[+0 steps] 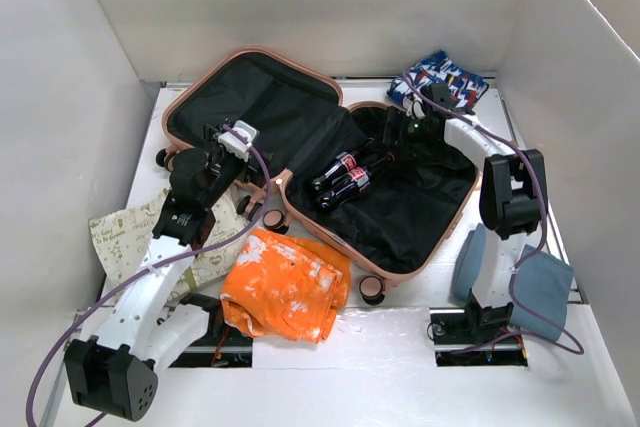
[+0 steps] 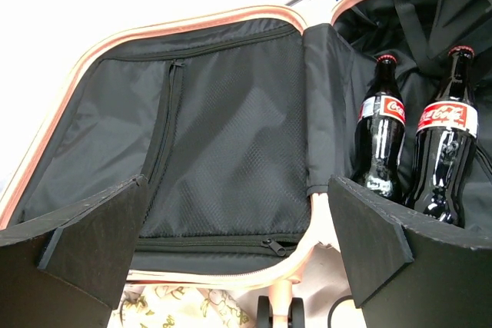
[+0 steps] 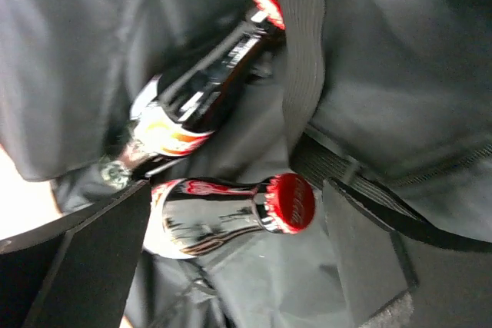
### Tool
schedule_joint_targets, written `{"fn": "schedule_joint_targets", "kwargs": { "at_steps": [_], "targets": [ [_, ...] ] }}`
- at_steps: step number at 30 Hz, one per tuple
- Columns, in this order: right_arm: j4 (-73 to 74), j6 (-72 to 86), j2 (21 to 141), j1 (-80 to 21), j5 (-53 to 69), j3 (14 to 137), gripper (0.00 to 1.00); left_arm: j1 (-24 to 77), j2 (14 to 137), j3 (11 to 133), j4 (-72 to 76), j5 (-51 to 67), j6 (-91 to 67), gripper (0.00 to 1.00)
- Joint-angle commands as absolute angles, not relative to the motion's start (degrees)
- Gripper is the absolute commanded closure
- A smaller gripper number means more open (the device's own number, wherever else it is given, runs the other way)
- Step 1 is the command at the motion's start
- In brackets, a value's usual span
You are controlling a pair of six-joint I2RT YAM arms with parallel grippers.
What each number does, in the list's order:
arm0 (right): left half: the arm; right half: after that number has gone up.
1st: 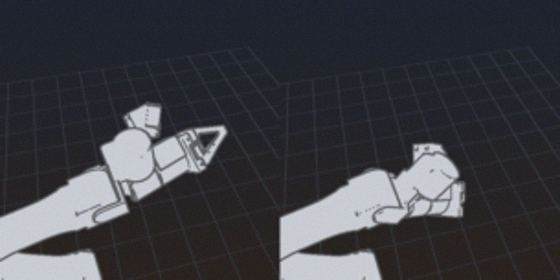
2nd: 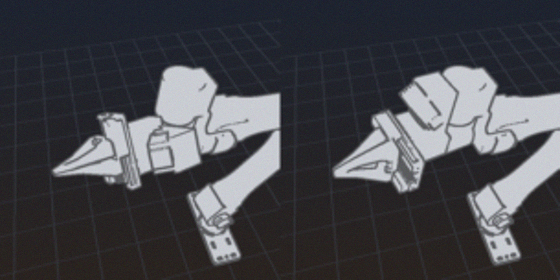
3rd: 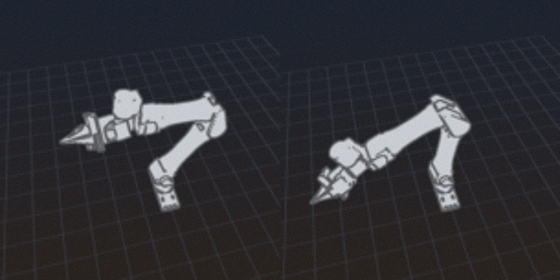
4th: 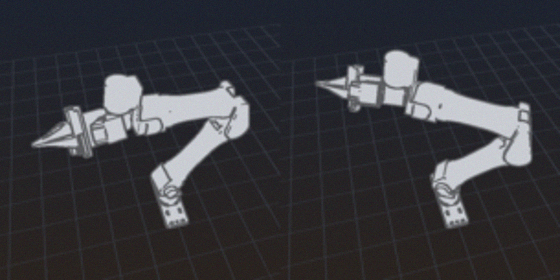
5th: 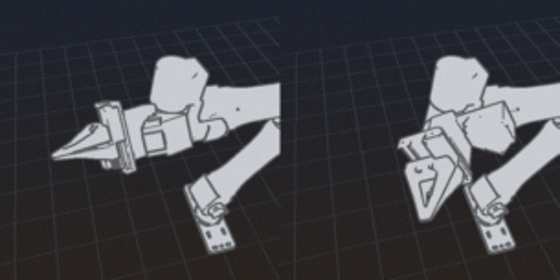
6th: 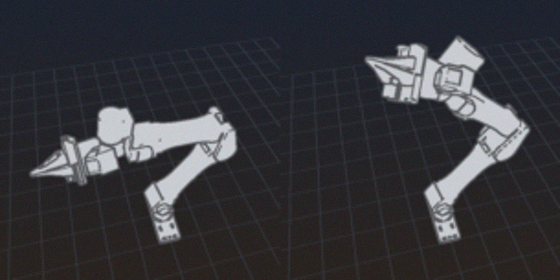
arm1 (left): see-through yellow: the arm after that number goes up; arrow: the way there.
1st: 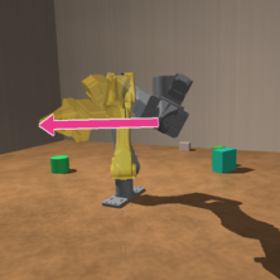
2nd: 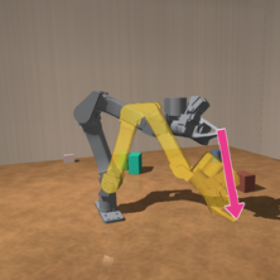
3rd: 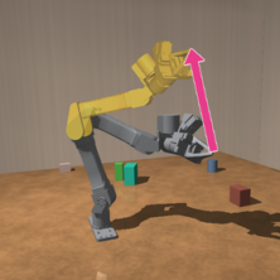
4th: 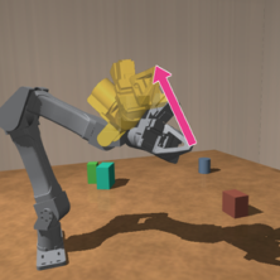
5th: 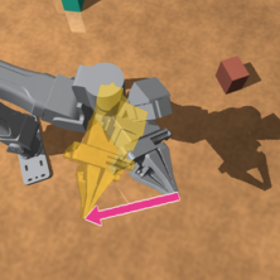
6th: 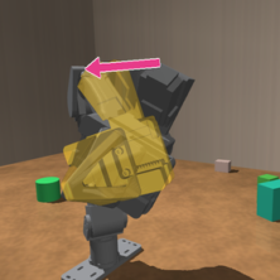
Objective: Pack the luggage
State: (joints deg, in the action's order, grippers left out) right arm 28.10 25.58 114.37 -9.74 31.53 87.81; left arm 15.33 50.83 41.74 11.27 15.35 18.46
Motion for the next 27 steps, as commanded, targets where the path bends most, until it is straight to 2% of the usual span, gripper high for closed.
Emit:
{"fn": "schedule_joint_targets", "kwargs": {
  "at_steps": [1, 6, 12, 15, 20, 27],
  "targets": [
    [35.24, 19.78, 113.64, -9.84, 22.95, 91.67, 0.03, 15.56, 50.19, 42.09, 12.84, 15.47, 18.98, 0.00],
    [41.04, 14.51, 112.42, -10.89, 19.43, 97.20, 0.01, 15.56, 51.32, 42.63, 12.31, 15.47, 18.98, 0.00],
    [47.10, 3.96, 104.42, -10.73, 18.20, 107.83, 0.01, 15.56, 51.94, 44.38, 11.78, 15.47, 19.60, 0.00],
    [51.67, 3.43, 101.96, -4.68, 17.05, 111.18, 0.04, 15.56, 52.47, 44.38, 12.39, 15.47, 20.38, 0.00],
    [52.22, 6.86, 99.41, 8.15, 3.91, 106.89, 0.06, 15.56, 51.86, 43.78, 12.39, 13.37, 20.39, 0.00],
    [50.10, 13.44, 105.28, 12.48, -6.94, 106.08, 0.03, 18.27, 51.33, 42.10, 13.10, 3.61, 20.39, 0.00]
  ]
}}
